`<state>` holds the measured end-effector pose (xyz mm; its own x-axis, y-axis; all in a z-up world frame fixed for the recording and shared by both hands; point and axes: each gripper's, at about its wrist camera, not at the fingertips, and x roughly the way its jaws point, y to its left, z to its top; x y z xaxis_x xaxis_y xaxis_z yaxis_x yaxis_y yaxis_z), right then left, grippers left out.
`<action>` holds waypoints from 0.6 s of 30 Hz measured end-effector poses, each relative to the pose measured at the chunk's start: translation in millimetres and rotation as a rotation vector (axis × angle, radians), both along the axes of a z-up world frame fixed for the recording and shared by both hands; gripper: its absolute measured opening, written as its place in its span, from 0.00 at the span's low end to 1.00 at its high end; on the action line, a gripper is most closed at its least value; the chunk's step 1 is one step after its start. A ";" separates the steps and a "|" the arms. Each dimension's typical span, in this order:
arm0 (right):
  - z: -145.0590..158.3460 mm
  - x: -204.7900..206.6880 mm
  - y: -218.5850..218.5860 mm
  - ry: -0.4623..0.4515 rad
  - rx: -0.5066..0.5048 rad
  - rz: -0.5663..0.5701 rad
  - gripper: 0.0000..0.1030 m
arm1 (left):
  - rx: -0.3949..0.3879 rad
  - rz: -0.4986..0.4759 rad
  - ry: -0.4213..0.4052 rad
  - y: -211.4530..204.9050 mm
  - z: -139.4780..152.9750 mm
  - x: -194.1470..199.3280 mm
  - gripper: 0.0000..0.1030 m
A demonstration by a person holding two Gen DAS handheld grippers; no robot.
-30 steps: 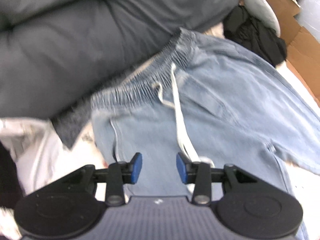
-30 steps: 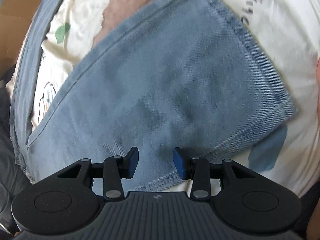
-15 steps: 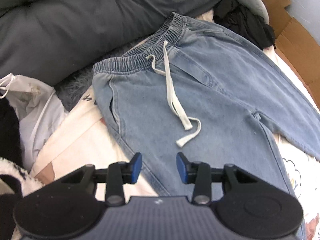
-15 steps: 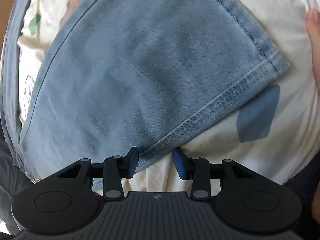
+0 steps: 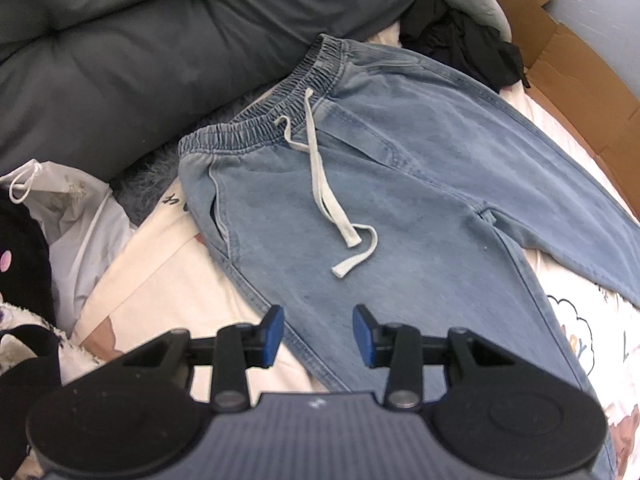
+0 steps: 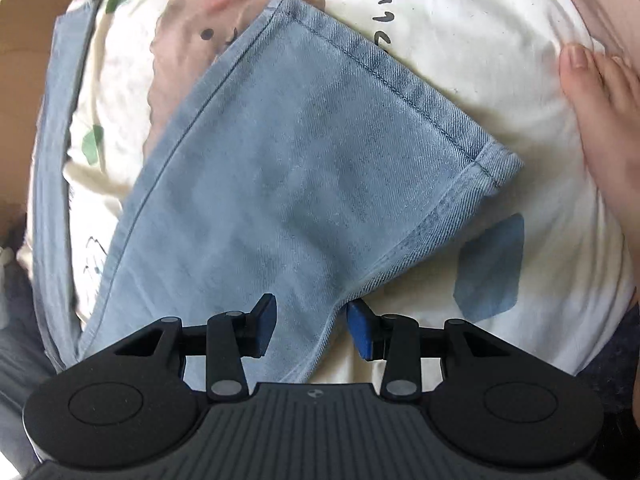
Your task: Fold clothes
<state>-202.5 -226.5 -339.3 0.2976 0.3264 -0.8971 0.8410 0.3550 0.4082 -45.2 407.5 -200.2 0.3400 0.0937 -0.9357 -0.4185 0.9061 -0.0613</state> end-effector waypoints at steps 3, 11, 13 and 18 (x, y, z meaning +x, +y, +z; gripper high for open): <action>-12.2 -4.1 3.5 0.028 0.048 -0.002 0.45 | 0.001 -0.001 0.002 -1.5 1.0 -2.3 0.40; -23.6 -12.1 -1.9 0.026 0.058 -0.066 0.42 | 0.003 0.015 0.029 2.4 -3.9 -14.1 0.41; -16.7 -11.2 -1.5 -0.002 0.040 -0.069 0.37 | -0.002 0.022 0.026 5.1 -4.0 -16.5 0.41; -13.8 -10.4 -2.7 -0.039 0.025 -0.067 0.34 | 0.002 0.023 0.043 7.7 -8.4 -20.3 0.41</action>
